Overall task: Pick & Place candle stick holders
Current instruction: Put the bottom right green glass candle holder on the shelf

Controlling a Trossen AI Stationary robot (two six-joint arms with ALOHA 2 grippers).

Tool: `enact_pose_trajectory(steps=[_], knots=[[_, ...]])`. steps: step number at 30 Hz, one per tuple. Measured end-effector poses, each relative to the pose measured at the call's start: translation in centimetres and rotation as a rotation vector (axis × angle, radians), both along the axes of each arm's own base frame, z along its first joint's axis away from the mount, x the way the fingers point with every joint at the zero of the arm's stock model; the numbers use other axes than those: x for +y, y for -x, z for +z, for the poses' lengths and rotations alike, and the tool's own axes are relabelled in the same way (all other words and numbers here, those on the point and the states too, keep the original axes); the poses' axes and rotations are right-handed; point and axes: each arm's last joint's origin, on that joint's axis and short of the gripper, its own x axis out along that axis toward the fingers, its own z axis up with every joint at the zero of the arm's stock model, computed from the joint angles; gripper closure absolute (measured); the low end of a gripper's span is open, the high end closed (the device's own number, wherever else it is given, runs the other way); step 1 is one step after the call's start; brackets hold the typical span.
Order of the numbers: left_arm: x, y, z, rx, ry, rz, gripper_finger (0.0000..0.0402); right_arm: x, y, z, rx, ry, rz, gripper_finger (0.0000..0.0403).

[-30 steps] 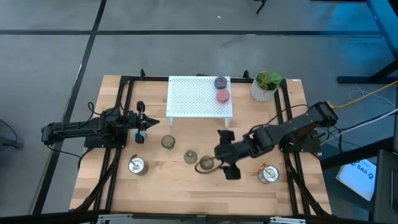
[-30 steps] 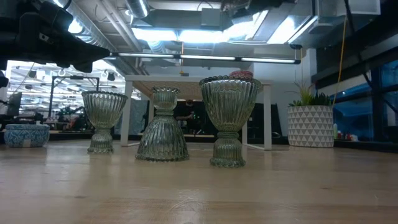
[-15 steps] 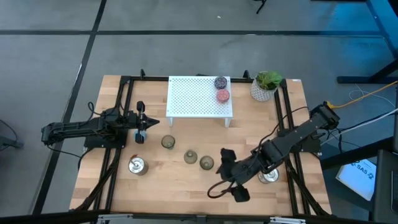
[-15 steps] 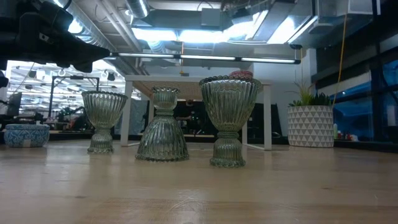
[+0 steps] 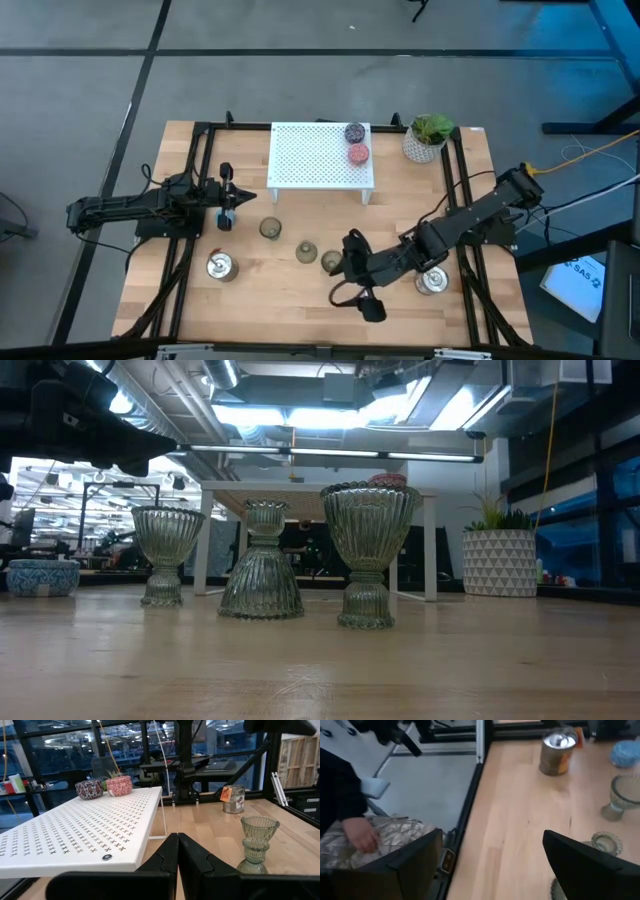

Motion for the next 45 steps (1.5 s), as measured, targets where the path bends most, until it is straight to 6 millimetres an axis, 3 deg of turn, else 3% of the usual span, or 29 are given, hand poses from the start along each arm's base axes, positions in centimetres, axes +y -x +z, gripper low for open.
enact_pose_trajectory(steps=[9,15,21,29,36,45], knots=[[0.0,0.0,-0.1,0.015,0.003,0.000,0.0400,0.3,-3.7,-5.2,0.084,0.029,0.041,0.0017],[0.0,0.0,-0.2,0.016,0.003,0.000,0.0400,0.2,-5.4,-6.2,-0.011,0.077,0.027,0.0016],[0.0,0.0,-0.1,0.015,0.002,0.000,0.0400,0.1,-5.0,-6.6,0.017,0.163,0.080,0.0016],[0.0,0.0,-0.1,0.015,0.002,0.000,0.0400,-0.5,-3.7,-7.7,0.198,0.261,0.106,0.0016],[0.0,0.0,-0.1,0.015,0.002,0.000,0.0400,-1.1,-2.7,-8.5,0.357,0.254,-0.027,0.0016],[0.0,0.0,-0.2,0.015,0.003,0.000,0.0400,-1.3,-2.9,-8.4,0.329,0.302,-0.019,0.0016]])
